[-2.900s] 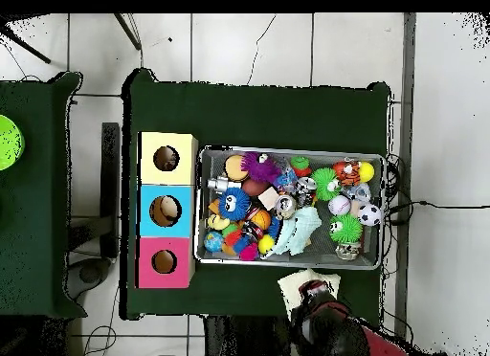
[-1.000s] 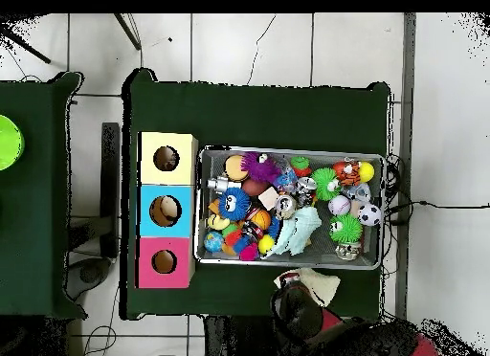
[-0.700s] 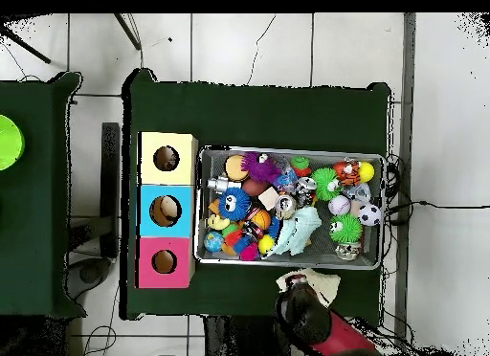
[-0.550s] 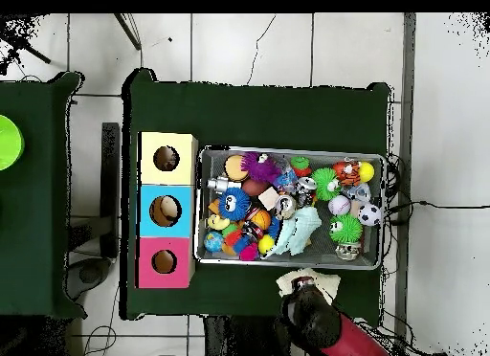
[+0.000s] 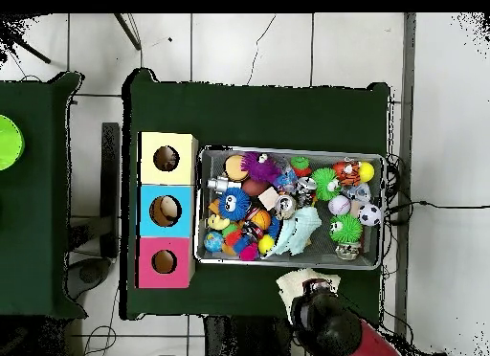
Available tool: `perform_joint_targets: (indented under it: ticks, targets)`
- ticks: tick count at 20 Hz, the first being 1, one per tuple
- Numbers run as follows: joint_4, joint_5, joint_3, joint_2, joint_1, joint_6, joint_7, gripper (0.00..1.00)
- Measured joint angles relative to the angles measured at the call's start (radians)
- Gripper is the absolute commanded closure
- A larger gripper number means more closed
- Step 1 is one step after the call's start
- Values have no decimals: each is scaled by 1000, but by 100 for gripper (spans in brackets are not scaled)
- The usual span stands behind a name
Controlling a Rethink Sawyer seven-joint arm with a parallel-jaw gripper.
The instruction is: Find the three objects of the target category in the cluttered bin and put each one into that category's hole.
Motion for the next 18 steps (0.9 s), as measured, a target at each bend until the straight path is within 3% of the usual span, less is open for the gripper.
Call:
perform_joint_targets:
  ticks: [9,18]
  targets:
    - [-23,17,-11,5,37,0,0,100]
    - [-73,17,13,47,-9,0,0,100]
